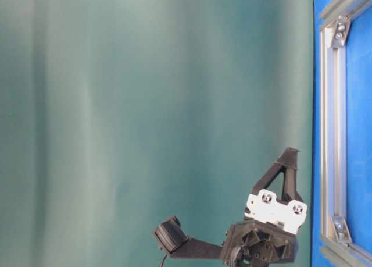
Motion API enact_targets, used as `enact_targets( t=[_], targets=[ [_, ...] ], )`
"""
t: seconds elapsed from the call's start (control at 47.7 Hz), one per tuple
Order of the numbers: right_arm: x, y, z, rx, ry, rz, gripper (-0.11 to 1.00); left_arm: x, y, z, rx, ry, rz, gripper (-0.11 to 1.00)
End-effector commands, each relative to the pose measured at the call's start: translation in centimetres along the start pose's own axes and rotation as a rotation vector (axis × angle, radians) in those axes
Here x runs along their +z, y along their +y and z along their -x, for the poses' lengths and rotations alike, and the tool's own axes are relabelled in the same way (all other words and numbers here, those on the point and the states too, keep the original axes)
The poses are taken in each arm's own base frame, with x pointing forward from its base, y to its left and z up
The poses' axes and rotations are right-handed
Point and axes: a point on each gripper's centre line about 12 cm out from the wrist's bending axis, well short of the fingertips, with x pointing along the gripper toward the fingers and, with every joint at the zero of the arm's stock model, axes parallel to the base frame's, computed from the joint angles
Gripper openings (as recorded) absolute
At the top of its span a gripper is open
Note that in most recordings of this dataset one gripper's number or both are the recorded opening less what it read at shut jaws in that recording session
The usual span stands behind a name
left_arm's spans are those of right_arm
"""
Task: Insert the wire through the string loop located on the right side.
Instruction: 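Move the right gripper with the cable plug toward the white zip-tie loop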
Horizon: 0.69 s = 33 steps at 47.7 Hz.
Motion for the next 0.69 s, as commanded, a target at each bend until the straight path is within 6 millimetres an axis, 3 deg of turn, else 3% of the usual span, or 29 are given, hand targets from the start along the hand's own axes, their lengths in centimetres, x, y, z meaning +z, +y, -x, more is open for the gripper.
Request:
enact_targets(
  t=[0.0, 0.168, 0.671],
  targets=[
    [0.78, -0.6, 0.05, -0.028, -0.039, -0.011, -0.04, 1.49, -0.26, 0.23, -0.009, -0.044, -0.002, 0.0],
    [0.95, -1.46, 0.24, -0.066, -0.053, -0.026, -0.04, 1.42, -0.32, 0.26, -0.01, -0.041, -0.003, 0.0],
    [0.94, -1.51, 0.24, -0.068, -0.051, -0.026, -0.04, 1.44, -0.31, 0.26, -0.01, -0.043, -0.004, 0.0]
  ],
)
